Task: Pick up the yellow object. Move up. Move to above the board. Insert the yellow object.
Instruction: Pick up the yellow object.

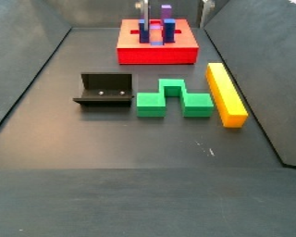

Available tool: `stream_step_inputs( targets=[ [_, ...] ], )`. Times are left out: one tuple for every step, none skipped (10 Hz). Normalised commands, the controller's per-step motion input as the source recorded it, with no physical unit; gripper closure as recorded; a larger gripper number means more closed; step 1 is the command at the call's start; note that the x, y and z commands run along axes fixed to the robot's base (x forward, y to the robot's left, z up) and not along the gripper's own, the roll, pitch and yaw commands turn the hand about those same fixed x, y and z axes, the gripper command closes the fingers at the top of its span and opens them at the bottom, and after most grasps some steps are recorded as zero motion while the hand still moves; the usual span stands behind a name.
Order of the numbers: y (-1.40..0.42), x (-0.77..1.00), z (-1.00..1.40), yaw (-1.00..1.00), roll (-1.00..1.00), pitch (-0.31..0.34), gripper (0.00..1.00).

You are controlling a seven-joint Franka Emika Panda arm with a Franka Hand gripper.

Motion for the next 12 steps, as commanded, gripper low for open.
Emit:
stream_step_inputs(
  targets=[
    [-0.13,0.0,-0.14,-0.05,0.0,0.019,0.0],
    [-0.32,-0.3,-0.56,-0.04,0.08,0.0,0.0],
    [-0.31,-0.73,-0.72,-0.04,0.05,0.0,0.0],
    [-0.23,-0.82,-0.73,-0.01,0.03,-0.04,0.0],
    [-0.12,-0.84,-0.69,0.0,0.0,-0.089,0.0],
    [-0.08,-0.82,-0.73,0.0,0.0,-0.15,0.0],
    [-0.06,-0.77,-0.67,0.0,0.0,-0.229,0.0],
    [-0.07,-0.6,-0.52,0.0,0.04,-0.234,0.0],
    [-0.07,-0.71,-0.3,0.0,0.03,-0.267,0.0],
    [-0.08,-0.52,-0.19,0.0,0.07,-0.203,0.0],
    [-0.13,-0.38,-0.16,0.0,0.09,-0.156,0.0],
    [-0.19,-0.23,-0.16,0.0,0.13,-0.11,0.0]
  ],
)
